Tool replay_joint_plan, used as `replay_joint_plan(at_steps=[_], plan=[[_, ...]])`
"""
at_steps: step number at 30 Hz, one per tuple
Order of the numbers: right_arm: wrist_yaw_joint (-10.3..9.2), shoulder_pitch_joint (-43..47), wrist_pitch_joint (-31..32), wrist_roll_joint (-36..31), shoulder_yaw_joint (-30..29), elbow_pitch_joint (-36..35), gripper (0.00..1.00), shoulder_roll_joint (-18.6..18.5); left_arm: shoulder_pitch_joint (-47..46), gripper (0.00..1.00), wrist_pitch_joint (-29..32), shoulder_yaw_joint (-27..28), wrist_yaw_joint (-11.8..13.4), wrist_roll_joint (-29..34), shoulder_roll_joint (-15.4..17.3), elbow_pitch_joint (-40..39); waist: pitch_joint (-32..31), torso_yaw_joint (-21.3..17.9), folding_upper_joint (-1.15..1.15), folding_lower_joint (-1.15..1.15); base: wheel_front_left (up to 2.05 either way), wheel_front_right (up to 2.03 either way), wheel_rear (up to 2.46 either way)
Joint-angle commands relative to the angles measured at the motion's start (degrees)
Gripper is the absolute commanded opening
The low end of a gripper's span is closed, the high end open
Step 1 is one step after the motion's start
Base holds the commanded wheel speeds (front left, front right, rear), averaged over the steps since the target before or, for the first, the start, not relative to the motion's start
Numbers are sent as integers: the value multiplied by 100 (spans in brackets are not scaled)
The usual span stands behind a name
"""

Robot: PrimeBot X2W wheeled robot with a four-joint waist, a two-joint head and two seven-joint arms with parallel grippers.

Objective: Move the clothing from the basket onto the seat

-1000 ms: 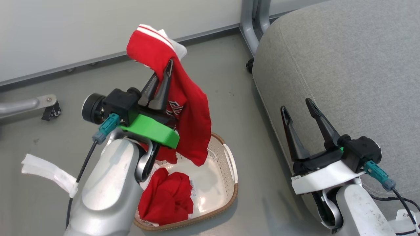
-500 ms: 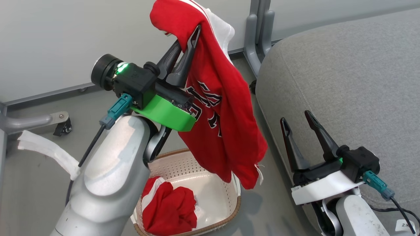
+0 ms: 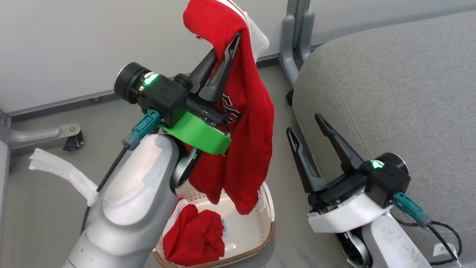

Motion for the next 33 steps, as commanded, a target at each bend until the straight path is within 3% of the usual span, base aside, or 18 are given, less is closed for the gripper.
replay_joint_plan(at_steps=[1, 22, 23, 24, 25, 33], plan=[[-2, -122, -12, -56, 43, 32, 100, -23, -24, 0, -24, -16, 28, -48, -27, -25, 45, 36, 0, 0, 0, 0, 0], [-2, -1221, -12, 278, 726, 1433, 100, -22, -232, 0, -101, -612, 54, -240, -282, -15, 369, 328, 0, 0, 0, 0, 0], [-2, -1259, -12, 357, 743, 1464, 85, -23, -236, 0, -102, -647, 67, -261, -285, -16, 378, 336, 0, 0, 0, 0, 0], [-2, -1278, -11, 373, 758, 1518, 15, -24, -237, 0, -103, -680, 66, -277, -285, -15, 382, 345, 0, 0, 0, 0, 0], [-2, -1300, -12, 435, 751, 1527, 0, -22, -236, 0, -104, -720, 70, -293, -287, -11, 386, 358, 0, 0, 0, 0, 0], [-2, -1142, -12, 529, 748, 1426, 0, -22, -128, 0, -104, -809, 122, -358, -295, 8, 384, 356, 0, 0, 0, 0, 0]])
